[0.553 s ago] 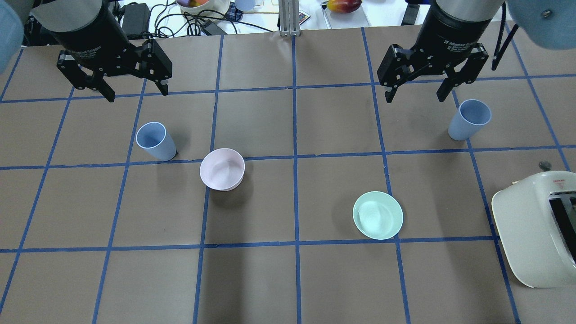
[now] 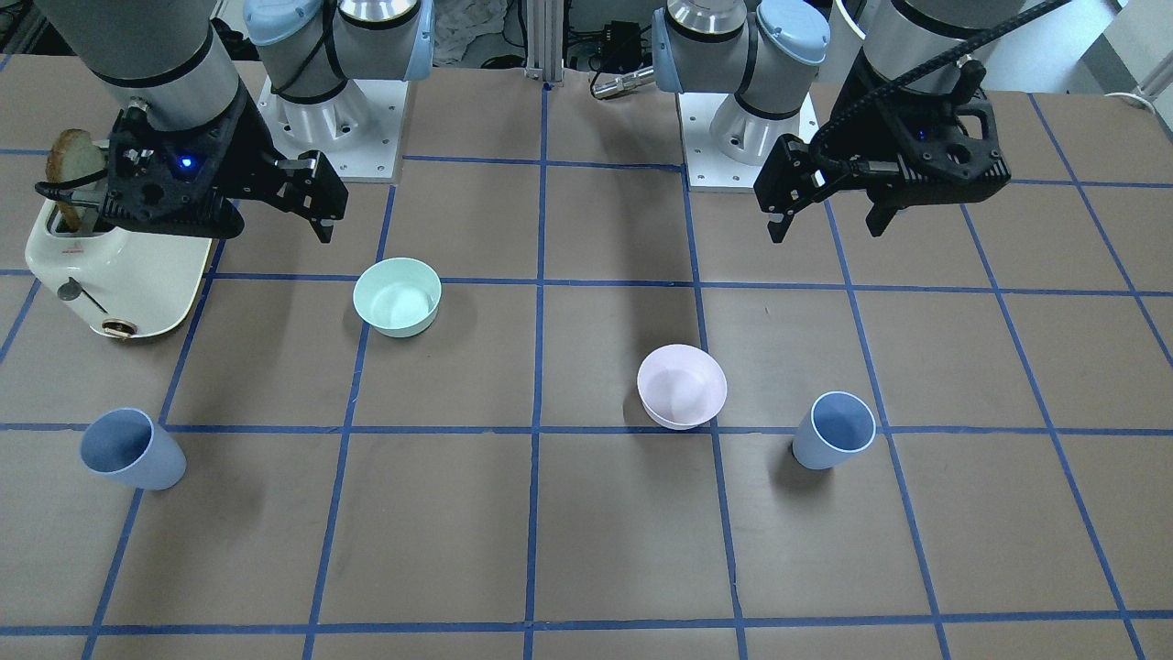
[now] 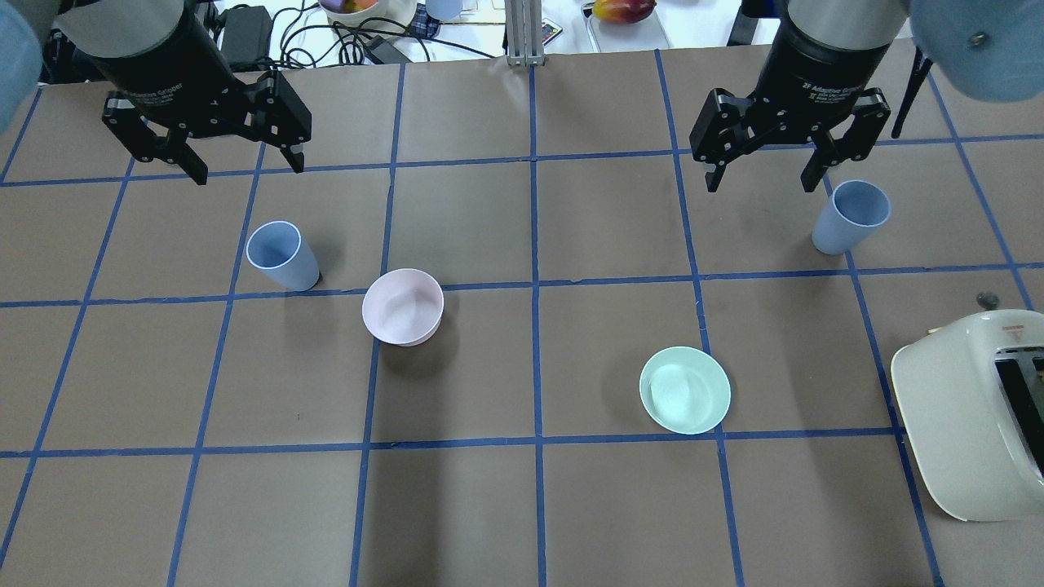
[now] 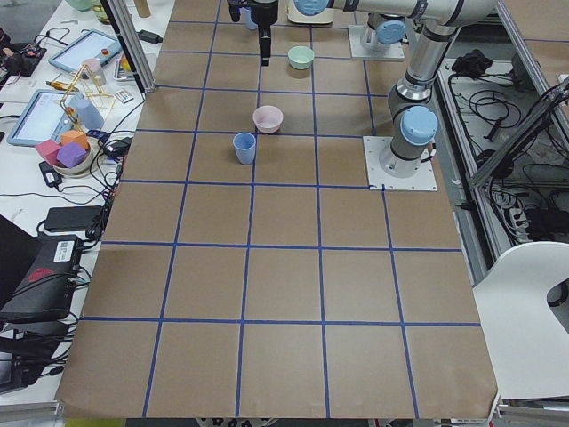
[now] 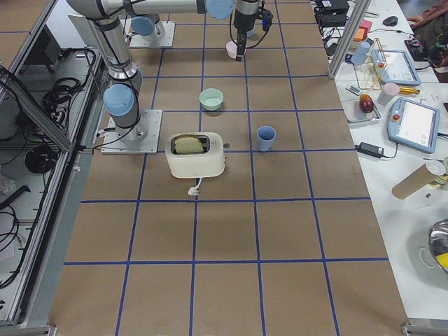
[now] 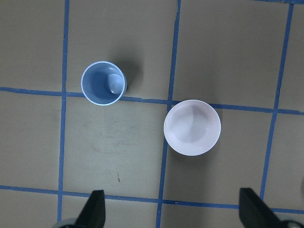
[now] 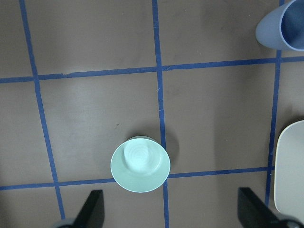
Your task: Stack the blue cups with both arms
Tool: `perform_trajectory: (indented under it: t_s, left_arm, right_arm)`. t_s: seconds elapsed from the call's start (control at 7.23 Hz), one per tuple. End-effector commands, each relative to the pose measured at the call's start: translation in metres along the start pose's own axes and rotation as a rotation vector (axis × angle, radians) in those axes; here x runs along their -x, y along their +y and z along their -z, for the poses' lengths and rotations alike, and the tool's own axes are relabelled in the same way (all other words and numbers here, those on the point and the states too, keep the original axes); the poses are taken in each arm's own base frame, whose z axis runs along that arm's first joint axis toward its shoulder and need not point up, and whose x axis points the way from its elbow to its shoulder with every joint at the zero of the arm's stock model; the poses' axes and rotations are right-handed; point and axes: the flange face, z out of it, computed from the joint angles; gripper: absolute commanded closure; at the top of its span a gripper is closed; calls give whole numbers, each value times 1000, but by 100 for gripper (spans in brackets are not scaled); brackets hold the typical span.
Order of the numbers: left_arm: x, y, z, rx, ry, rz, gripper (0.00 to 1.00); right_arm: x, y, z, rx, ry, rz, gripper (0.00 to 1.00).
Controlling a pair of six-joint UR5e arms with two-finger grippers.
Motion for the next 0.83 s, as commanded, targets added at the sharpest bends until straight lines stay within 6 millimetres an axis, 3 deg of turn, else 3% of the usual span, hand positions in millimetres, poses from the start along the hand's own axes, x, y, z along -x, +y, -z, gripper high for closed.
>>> perform_trajectory:
  t_s: [0.0,0.41,0.55,0.69]
  left_arm:
    - [0,0,1,-1,0,0,0]
    - [1,-1,0,1,1,3,0]
    - [2,-8,-7,2,1,-1,0]
    - [5,-22,-32,27,6,-24,0]
  right_arm:
    - [0,1,2,-7,1,-1,0]
    - [1,3,6,-13,-10,3,0]
    - [1,3,6,-12,-10,3,0]
    - [2,3,5,-11,-11,5,0]
